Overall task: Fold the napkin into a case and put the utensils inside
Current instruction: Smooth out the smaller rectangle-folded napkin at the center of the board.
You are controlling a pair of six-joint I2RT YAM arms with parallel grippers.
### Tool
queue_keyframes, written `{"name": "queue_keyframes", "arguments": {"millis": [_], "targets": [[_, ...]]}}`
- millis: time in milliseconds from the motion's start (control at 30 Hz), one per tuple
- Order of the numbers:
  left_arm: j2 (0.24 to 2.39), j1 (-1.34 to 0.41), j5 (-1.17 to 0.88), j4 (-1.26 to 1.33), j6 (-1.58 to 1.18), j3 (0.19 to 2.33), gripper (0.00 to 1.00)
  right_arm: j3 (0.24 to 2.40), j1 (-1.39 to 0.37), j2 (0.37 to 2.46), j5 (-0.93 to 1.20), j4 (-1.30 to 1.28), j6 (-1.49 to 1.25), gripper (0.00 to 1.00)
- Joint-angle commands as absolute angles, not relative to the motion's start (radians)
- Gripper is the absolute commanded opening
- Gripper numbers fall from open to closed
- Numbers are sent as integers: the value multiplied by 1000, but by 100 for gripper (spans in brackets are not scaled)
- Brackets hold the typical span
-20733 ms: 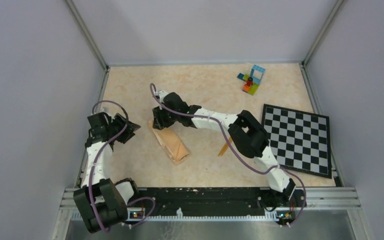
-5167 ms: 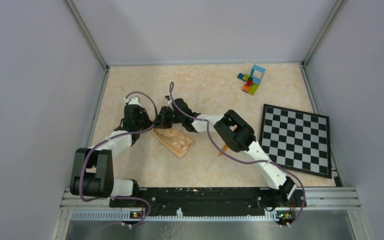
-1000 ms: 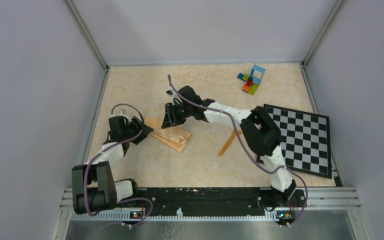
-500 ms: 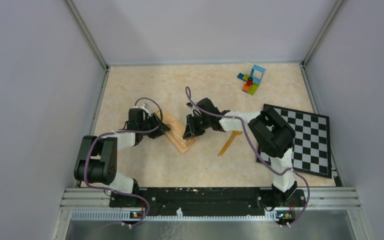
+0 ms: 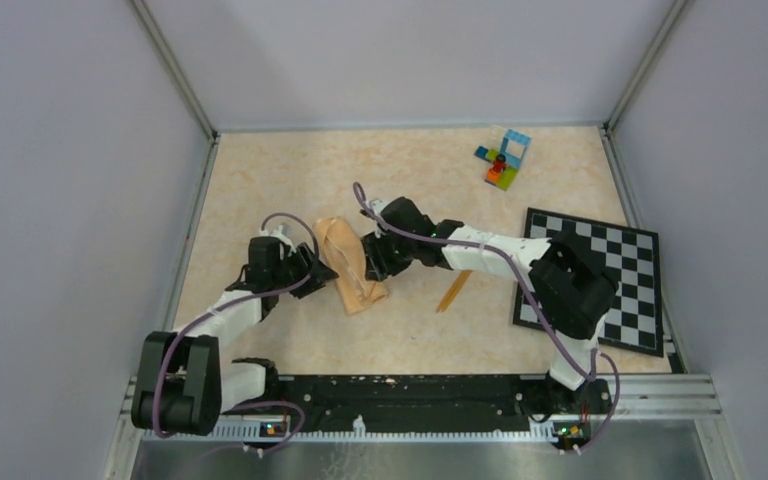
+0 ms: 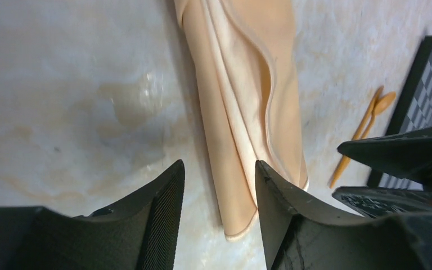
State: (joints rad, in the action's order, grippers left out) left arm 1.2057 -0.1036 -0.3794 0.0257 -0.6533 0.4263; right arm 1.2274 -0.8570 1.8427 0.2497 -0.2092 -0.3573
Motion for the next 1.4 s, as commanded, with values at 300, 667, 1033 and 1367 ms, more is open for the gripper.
{"name": "queue_keyframes", "arguments": {"millis": [300, 667, 1033, 1367], "targets": [[1365, -101, -529, 178, -793, 345, 35, 1434, -1061, 1959, -99, -283, -114, 49], [1390, -101, -494, 237, -817, 284, 15, 1459, -1094, 2037, -149, -284, -99, 47], [1370, -101, -483, 254, -833, 260, 6, 1450, -1110, 2095, -236, -288, -124, 40], [1371, -102, -477, 298, -861, 222, 1, 1517, -1111, 2060, -219, -330, -170, 3]]}}
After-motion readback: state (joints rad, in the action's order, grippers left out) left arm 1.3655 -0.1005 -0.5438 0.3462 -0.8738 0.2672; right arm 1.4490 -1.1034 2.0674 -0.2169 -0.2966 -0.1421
